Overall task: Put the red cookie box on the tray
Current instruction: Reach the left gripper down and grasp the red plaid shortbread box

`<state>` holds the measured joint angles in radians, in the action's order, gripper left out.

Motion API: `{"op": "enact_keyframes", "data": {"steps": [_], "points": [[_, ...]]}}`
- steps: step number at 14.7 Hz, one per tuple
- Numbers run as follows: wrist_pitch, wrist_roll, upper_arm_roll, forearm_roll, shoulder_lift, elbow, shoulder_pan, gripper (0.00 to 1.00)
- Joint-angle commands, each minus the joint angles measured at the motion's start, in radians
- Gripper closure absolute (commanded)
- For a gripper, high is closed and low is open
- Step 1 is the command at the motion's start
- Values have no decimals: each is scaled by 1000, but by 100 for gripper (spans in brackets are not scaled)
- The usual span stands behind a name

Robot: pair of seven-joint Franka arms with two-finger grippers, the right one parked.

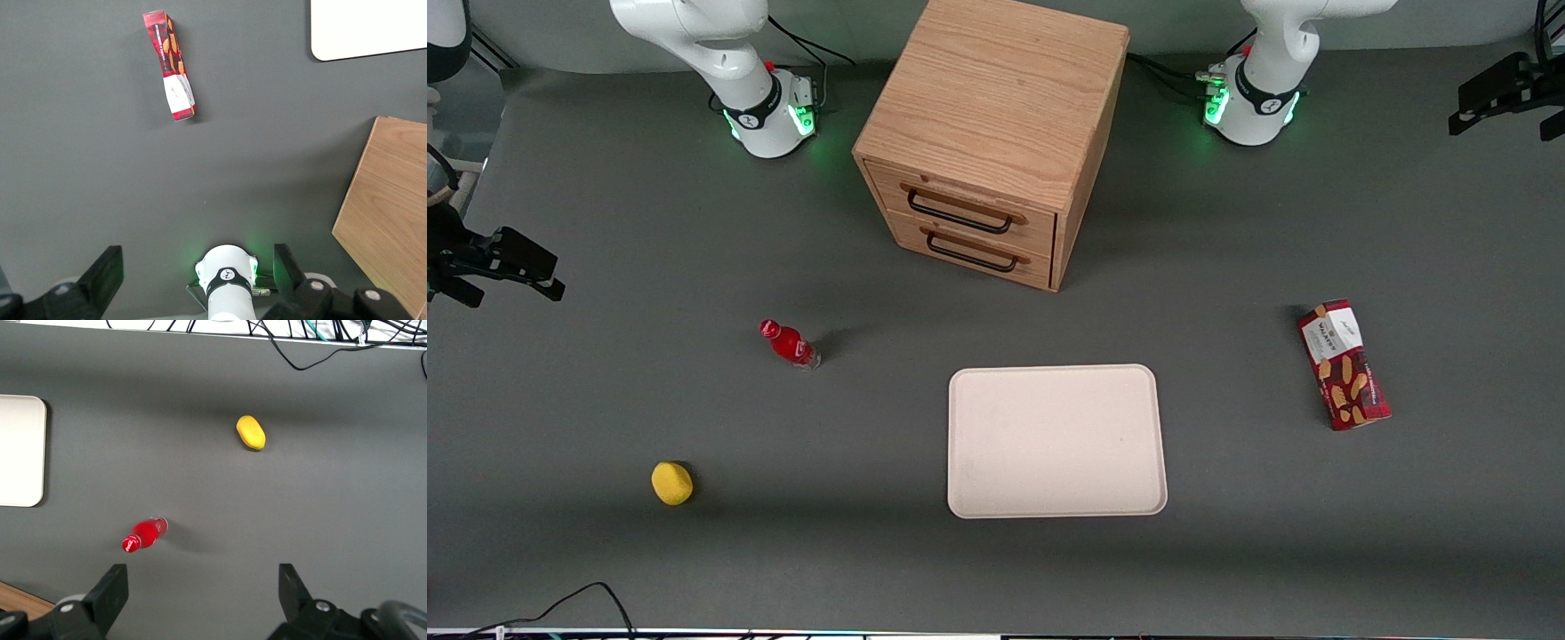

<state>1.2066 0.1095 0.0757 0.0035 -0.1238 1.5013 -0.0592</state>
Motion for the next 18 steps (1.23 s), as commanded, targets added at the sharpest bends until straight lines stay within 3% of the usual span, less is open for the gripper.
{"op": "enact_keyframes", "data": {"steps": [1, 5, 9, 12, 16, 17, 18], "points": [[2, 27, -10, 27, 24, -6, -8, 0], [59, 22, 19, 46, 80, 36, 2, 0], [495, 30, 53, 46, 235, 262, -1, 0], [738, 99, 53, 46, 358, 351, 1, 0], [1130, 131, 56, 44, 426, 560, 7, 0], [1195, 134, 56, 44, 441, 592, 7, 18], [1253, 134, 58, 44, 453, 623, 7, 65]]}}
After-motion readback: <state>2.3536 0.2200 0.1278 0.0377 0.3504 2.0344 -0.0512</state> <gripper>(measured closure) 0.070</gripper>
